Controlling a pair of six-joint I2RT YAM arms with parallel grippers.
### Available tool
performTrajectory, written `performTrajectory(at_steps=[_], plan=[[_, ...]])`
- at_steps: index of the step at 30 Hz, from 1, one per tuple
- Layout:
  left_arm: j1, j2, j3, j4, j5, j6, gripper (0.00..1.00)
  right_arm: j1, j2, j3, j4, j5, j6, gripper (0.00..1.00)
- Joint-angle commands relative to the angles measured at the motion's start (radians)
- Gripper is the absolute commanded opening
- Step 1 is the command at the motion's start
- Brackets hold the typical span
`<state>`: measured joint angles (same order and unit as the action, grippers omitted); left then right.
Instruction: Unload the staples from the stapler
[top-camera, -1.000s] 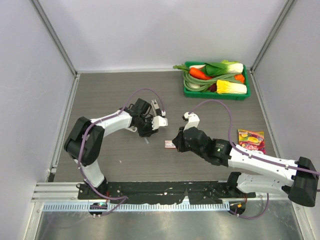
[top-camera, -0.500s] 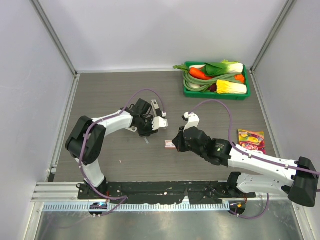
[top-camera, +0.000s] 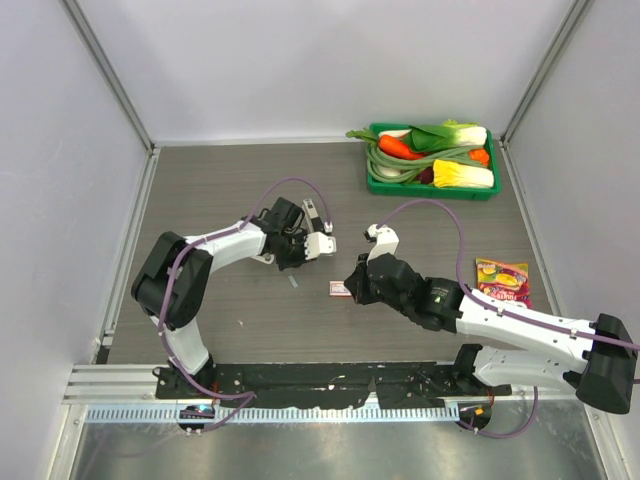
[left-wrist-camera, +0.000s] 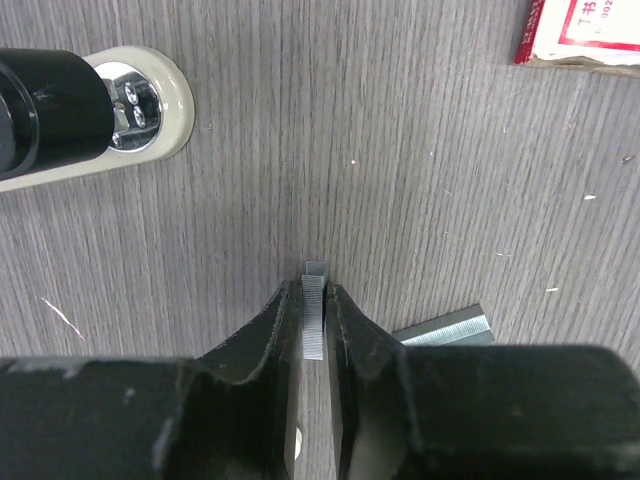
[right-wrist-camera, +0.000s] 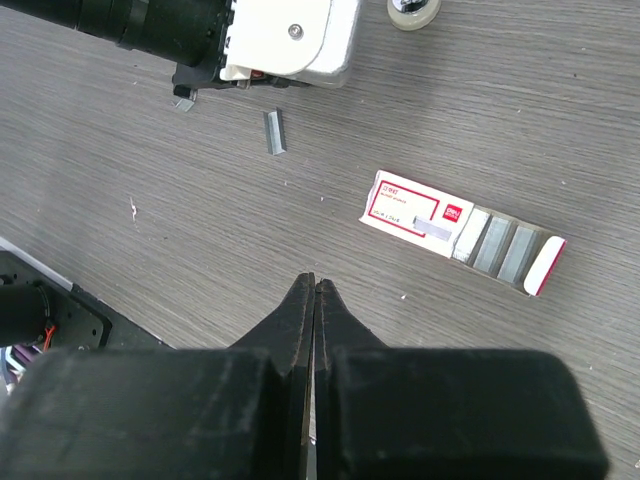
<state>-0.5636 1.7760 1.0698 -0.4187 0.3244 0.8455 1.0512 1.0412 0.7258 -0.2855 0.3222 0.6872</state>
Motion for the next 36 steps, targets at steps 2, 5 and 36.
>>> performTrajectory(at_steps=[2,5,36], plan=[[-0.005,-0.024,0.001,0.031,0.001,-0.034,0.16,-0.003,0.005,0.034,0.026,-0.003,-0.002,0.01],[-0.007,-0.021,0.025,-0.006,0.024,-0.068,0.14,-0.005,0.01,0.035,0.025,0.0,-0.008,0.01],[0.054,0.039,0.225,-0.261,0.341,-0.127,0.42,-0.054,0.105,0.023,0.094,-0.046,-0.078,0.01]])
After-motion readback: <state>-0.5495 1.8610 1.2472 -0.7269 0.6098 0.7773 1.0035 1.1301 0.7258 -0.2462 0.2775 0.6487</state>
